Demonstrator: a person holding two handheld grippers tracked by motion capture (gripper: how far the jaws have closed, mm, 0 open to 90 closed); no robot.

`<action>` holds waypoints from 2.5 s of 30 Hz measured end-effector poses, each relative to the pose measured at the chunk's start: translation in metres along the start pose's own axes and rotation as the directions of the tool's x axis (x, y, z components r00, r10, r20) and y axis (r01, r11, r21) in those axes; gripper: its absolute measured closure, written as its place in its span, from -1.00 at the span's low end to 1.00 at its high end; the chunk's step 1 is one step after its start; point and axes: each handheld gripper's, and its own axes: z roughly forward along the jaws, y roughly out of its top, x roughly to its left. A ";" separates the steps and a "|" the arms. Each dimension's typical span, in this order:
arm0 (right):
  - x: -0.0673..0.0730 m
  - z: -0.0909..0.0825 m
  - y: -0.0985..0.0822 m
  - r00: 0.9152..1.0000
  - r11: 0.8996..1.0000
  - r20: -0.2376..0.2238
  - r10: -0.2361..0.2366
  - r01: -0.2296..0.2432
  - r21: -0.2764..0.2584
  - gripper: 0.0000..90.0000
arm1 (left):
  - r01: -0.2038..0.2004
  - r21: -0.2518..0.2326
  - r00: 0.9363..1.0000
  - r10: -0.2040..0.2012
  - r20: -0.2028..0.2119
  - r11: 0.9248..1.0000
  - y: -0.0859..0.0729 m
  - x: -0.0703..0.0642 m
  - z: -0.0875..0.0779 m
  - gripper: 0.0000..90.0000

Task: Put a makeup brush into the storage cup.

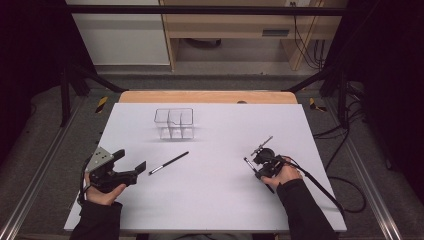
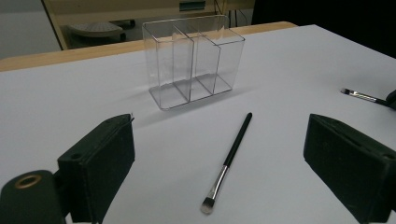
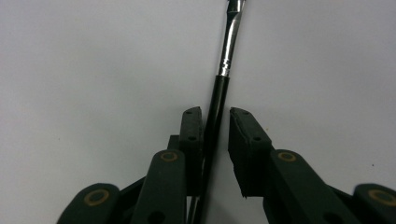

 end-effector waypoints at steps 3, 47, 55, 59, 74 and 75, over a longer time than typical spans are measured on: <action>0.000 0.000 0.000 1.000 1.000 -0.002 -0.007 0.007 0.002 0.75 | -0.003 0.002 1.000 0.003 0.000 1.000 0.000 0.000 0.000 -0.82; 0.011 -0.033 -0.013 0.995 0.926 -0.079 0.066 -0.090 -0.367 0.87 | 0.000 -0.005 1.000 0.001 0.014 1.000 0.002 -0.005 0.000 -0.81; 0.015 -0.039 -0.017 0.991 0.872 -0.113 0.067 -0.113 -0.476 0.87 | 0.001 -0.006 1.000 -0.001 0.025 1.000 0.003 -0.008 0.001 -0.81; 0.017 -0.040 -0.018 0.992 0.845 -0.116 0.057 -0.110 -0.523 0.87 | 0.005 -0.011 0.999 -0.005 0.039 1.000 0.003 -0.011 0.002 -0.81; 0.021 -0.040 -0.016 0.984 0.791 -0.175 0.015 -0.119 -0.600 0.87 | 0.013 -0.026 0.997 -0.011 0.082 1.000 0.008 -0.025 0.008 -0.79; 0.020 -0.041 -0.016 0.983 0.789 -0.182 0.008 -0.117 -0.602 0.87 | 0.014 -0.026 0.996 -0.012 0.083 1.000 0.008 -0.026 0.008 -0.80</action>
